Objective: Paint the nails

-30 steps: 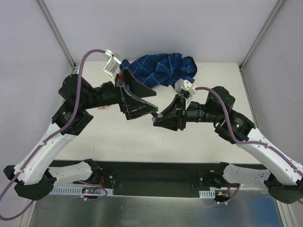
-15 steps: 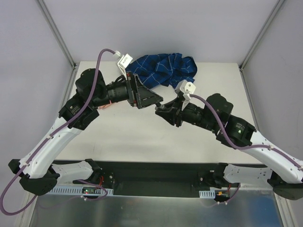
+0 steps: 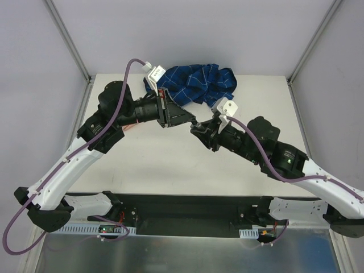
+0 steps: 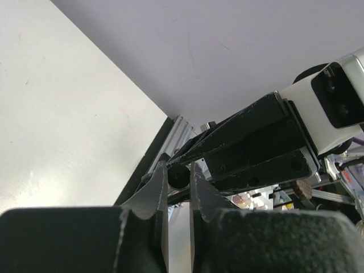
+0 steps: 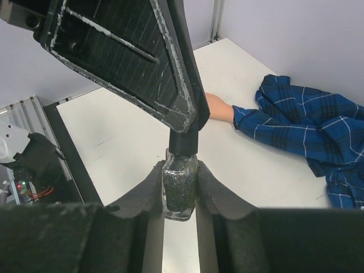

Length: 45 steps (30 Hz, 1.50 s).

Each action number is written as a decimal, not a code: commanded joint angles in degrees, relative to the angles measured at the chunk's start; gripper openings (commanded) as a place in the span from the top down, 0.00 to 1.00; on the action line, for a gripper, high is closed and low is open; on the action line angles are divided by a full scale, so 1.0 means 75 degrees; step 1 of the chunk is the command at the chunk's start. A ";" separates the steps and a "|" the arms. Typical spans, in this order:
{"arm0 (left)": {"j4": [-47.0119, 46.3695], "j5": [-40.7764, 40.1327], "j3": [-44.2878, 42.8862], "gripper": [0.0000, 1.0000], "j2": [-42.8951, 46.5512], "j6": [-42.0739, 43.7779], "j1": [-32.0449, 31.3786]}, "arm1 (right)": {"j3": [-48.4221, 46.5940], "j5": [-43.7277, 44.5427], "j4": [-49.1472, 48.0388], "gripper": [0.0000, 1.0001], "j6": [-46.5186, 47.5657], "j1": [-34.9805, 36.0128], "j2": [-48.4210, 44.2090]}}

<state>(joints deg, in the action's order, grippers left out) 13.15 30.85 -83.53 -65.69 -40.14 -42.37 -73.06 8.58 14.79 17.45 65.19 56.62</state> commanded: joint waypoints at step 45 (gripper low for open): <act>-0.1578 0.2356 0.0004 1.00 0.0438 0.0617 -0.0011 | 0.0073 -0.4579 -0.1350 1.00 -0.1659 -0.1297 -0.0365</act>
<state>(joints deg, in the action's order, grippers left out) 0.38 49.74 -80.58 -62.63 -37.32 -42.39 -71.35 -28.75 7.49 4.43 55.37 54.13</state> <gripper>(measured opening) 0.153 0.251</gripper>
